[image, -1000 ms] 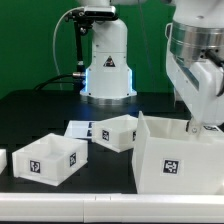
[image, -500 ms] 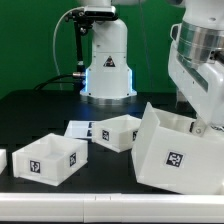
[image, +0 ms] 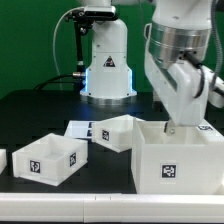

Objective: Assemble drawer

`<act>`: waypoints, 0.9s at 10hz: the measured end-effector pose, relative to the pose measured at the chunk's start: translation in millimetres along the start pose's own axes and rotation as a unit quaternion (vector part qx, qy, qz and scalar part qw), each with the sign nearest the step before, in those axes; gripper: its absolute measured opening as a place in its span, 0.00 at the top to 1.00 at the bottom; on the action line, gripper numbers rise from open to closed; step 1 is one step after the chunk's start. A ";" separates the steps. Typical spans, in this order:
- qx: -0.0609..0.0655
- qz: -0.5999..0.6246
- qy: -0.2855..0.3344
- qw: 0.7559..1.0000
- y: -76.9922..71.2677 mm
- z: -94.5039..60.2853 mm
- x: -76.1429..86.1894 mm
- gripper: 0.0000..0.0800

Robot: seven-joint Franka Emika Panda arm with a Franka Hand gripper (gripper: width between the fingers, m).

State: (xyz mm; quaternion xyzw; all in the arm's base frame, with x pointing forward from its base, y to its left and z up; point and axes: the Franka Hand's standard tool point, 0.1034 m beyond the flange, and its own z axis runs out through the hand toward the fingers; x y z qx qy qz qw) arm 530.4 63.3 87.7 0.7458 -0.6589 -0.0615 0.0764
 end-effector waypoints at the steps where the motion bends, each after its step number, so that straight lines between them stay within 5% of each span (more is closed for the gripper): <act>1: 0.008 0.006 -0.005 1.000 -0.3 0.8 5.5 0.19; 6: 0.006 0.046 -0.011 0.999 0.0 1.9 -5.2 0.19; 9: 0.005 0.060 -0.005 0.998 0.9 7.2 -33.6 0.19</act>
Offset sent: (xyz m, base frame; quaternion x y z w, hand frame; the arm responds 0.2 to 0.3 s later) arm 0.0000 0.0000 0.0000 0.0000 0.0000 0.0000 1.0000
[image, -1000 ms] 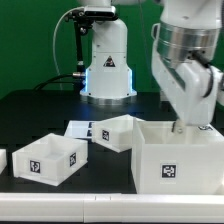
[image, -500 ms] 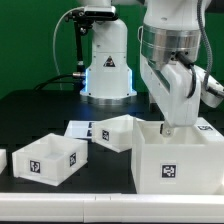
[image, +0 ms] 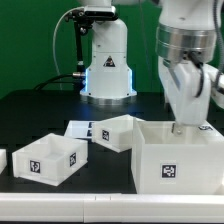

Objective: Assemble drawer

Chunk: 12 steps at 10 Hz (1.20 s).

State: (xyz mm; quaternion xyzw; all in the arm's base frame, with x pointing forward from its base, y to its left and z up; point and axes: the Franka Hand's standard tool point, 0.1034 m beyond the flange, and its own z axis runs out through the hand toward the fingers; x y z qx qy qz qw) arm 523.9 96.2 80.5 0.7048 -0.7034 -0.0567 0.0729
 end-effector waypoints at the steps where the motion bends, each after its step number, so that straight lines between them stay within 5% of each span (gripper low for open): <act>1: -0.005 -0.005 0.003 1.000 3.2 5.7 -4.2 0.19; 5: -0.008 -0.010 0.004 1.000 6.0 10.4 -8.6 0.19; 7: -0.008 -0.010 0.003 1.000 6.0 10.4 -8.9 0.47; 8: -0.008 -0.011 0.003 1.000 6.0 10.5 -8.9 0.47; 10: -0.008 -0.013 0.002 1.000 6.0 10.5 -8.9 0.89; 12: -0.003 -0.010 0.002 1.000 3.2 8.1 -6.1 0.92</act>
Offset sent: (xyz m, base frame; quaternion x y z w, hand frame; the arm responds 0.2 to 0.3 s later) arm -0.0071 0.0032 -0.0063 0.0010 0.0156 -0.0053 0.9999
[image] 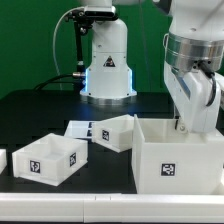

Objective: Assemble drawer

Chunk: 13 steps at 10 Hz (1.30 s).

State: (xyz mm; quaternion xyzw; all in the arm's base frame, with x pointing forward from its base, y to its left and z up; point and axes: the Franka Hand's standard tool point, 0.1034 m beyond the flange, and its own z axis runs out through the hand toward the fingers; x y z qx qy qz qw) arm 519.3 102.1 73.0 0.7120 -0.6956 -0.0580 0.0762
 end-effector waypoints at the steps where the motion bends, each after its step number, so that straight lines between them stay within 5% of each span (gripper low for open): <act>1: 0.000 0.000 0.000 1.000 -0.1 -0.1 0.3 0.92; 5: 0.010 -0.018 -0.002 1.000 -3.3 -7.9 4.8 0.92; 8: 0.069 -0.012 -0.021 0.997 -8.8 -40.3 16.6 0.96; 9: 0.073 -0.016 -0.025 0.997 -6.7 -47.6 19.5 0.97; 10: 0.055 -0.025 -0.025 0.998 -2.4 -47.8 21.0 0.98; 13: 0.055 -0.027 -0.030 0.998 -3.1 -46.9 19.0 1.00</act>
Offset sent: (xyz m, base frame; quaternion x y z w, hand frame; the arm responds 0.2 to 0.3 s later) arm 0.0000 0.0000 0.0000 0.0000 0.0000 0.0000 1.0000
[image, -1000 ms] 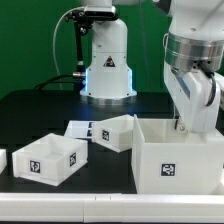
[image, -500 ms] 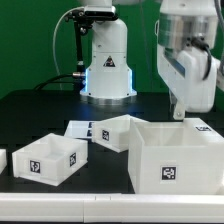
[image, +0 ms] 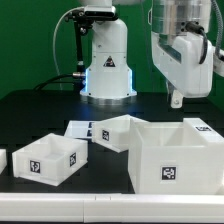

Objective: Assemble drawer

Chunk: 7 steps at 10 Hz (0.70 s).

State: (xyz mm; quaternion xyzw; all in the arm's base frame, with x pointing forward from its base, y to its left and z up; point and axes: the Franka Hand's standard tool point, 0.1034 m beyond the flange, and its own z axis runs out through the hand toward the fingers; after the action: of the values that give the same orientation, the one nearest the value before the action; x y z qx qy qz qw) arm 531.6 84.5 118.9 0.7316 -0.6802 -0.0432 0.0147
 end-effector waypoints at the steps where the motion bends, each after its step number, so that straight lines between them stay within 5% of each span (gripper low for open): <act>1: 0.000 0.000 0.000 1.000 0.1 0.3 -0.2 1.00; 2: 0.000 -0.001 0.000 1.000 0.2 0.6 -0.4 0.99; 3: -0.004 0.002 0.001 1.000 0.7 2.0 -0.2 0.87; 5: -0.010 0.008 0.003 1.000 0.4 8.0 -1.7 0.47; 6: -0.013 0.005 0.005 1.000 1.9 12.3 -5.6 0.47; 7: -0.017 0.001 0.007 1.000 3.8 17.1 -9.9 0.25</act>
Offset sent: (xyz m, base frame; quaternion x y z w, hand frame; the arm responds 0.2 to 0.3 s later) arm 0.0043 -0.0168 -0.0036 -0.0340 0.0610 0.0267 0.9972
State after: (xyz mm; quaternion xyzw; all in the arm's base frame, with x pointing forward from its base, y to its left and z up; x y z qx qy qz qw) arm 525.7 94.7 102.6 0.7311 -0.6797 -0.0499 0.0321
